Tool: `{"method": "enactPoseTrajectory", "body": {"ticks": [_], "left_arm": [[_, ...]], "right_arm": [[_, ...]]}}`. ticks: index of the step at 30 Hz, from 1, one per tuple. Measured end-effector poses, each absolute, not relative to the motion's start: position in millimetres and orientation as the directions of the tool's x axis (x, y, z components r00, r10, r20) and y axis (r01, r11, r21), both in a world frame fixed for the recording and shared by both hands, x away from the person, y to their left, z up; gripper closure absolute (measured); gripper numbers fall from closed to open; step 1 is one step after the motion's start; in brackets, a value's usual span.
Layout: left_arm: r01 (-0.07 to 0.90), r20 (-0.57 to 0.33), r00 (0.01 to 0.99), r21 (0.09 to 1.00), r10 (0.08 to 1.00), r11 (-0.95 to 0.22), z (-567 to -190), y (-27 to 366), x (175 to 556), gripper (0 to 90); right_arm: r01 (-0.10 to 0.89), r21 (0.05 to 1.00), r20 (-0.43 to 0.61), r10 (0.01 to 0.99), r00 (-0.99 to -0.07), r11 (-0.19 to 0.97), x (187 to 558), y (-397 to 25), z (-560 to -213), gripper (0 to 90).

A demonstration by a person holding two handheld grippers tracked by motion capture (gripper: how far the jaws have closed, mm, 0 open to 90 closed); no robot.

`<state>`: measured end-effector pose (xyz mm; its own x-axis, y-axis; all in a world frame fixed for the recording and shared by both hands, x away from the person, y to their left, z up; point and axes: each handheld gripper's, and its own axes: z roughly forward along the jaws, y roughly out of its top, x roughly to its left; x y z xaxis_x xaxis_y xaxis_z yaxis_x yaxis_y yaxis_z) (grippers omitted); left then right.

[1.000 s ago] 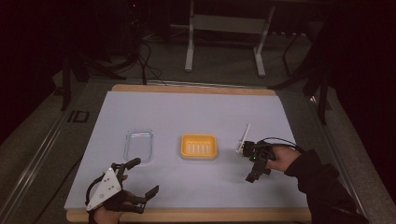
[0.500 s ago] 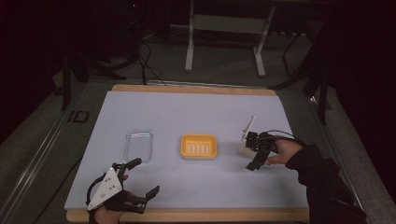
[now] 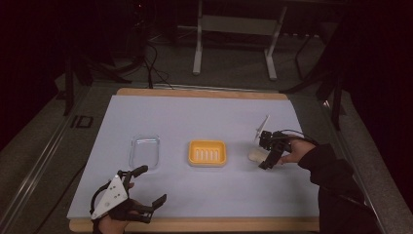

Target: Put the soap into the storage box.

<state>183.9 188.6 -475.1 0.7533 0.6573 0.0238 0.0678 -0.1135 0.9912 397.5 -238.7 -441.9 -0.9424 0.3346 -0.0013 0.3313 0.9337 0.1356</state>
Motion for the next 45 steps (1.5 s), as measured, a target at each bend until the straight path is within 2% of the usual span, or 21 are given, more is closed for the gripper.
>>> {"method": "enactPoseTrajectory", "body": {"ticks": [17, 19, 20, 30, 45], "left_arm": [[0.066, 0.026, 0.756, 0.991, 0.655, -0.116, -475.0, 187.9, 183.8, 1.2], [0.066, 0.026, 0.756, 0.991, 0.654, -0.115, -475.1, 187.8, 183.8, 1.2], [0.065, 0.027, 0.756, 0.991, 0.654, -0.117, -475.0, 187.9, 183.8, 1.2], [0.066, 0.027, 0.756, 0.991, 0.654, -0.117, -475.2, 187.5, 183.8, 1.2], [0.067, 0.026, 0.759, 0.991, 0.651, -0.118, -475.6, 187.0, 183.8, 1.2]], "right_arm": [[0.372, 0.218, 0.015, 0.378, -0.926, 0.902, 413.3, -252.0, -468.5, 24.3], [0.378, 0.220, 0.023, 0.382, -0.924, 0.899, 414.5, -252.6, -470.1, 25.5], [0.378, 0.218, 0.021, 0.383, -0.924, 0.900, 416.3, -253.6, -473.9, 29.0], [0.392, 0.199, 0.040, 0.393, -0.919, 0.898, 421.9, -255.3, -488.3, 31.3], [0.377, 0.182, 0.010, 0.381, -0.924, 0.908, 424.0, -253.2, -498.0, 45.3]]}}
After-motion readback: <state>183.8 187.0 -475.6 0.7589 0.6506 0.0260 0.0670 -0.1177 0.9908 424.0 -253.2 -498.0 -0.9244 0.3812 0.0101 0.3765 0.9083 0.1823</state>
